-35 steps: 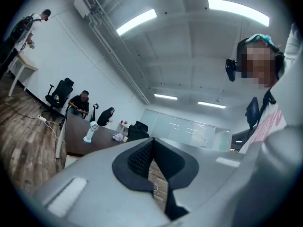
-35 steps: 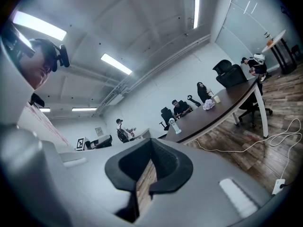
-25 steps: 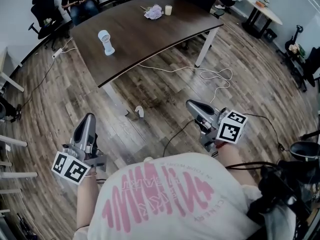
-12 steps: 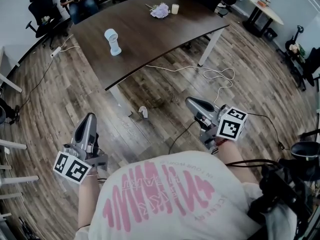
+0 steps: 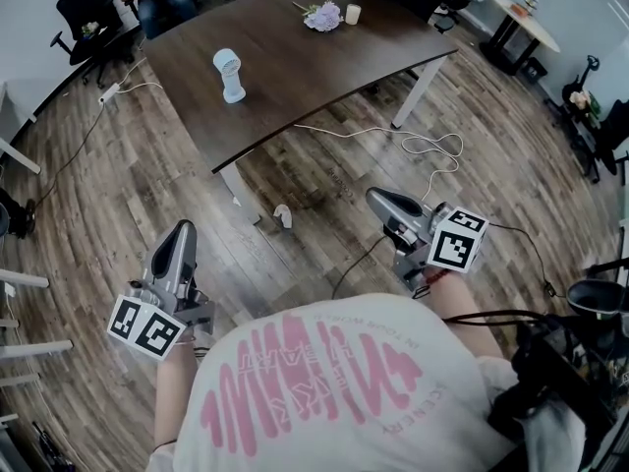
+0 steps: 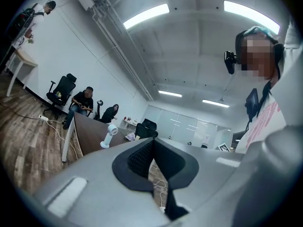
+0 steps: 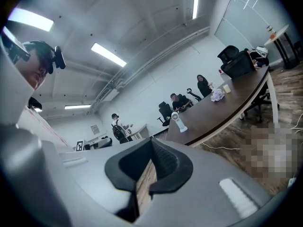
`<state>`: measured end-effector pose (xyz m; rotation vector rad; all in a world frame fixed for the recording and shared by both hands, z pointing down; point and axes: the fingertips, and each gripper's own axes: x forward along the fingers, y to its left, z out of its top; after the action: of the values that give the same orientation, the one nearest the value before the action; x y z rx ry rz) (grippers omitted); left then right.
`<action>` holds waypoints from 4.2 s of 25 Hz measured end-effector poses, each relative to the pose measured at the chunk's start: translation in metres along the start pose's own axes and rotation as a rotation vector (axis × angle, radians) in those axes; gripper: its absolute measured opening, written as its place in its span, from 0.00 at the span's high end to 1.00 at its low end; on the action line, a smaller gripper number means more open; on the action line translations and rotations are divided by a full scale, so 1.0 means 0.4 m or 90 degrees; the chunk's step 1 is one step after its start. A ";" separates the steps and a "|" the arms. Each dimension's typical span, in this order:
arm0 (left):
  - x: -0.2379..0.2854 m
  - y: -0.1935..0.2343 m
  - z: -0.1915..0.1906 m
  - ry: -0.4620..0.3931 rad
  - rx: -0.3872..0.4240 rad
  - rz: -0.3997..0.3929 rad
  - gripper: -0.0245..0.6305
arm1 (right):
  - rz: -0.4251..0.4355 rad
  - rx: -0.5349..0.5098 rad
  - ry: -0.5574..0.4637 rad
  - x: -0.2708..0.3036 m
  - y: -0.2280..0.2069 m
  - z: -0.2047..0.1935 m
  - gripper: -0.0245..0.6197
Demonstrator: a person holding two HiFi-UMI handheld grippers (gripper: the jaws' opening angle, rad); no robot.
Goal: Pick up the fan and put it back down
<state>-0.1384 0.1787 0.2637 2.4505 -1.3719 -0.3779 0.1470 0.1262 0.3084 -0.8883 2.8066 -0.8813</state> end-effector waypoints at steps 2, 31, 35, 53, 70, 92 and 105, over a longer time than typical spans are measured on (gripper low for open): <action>-0.008 0.006 -0.001 -0.002 0.000 0.005 0.93 | 0.004 -0.005 0.010 0.014 0.003 -0.004 0.95; -0.064 0.027 0.001 -0.022 0.003 0.067 0.93 | 0.107 0.106 -0.005 0.168 -0.008 0.040 0.95; -0.066 0.041 0.006 -0.027 0.008 0.088 0.93 | 0.132 0.099 0.013 0.214 -0.013 0.050 0.95; 0.075 0.195 0.080 -0.066 0.010 0.226 0.93 | 0.229 0.080 0.111 0.531 -0.165 0.197 0.95; 0.308 0.339 0.084 -0.079 0.012 0.299 0.93 | 0.281 0.093 0.181 0.765 -0.387 0.278 0.95; 0.450 0.435 0.043 -0.068 -0.013 0.381 0.93 | 0.362 0.097 0.285 0.919 -0.478 0.230 0.95; 0.527 0.451 -0.030 0.027 -0.032 0.395 0.93 | 0.368 0.023 0.288 0.973 -0.526 0.164 0.95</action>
<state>-0.1672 -0.0899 0.3283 1.8451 -1.9658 -0.2013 -0.0544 -0.2604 0.4081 0.1739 3.1081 -1.1211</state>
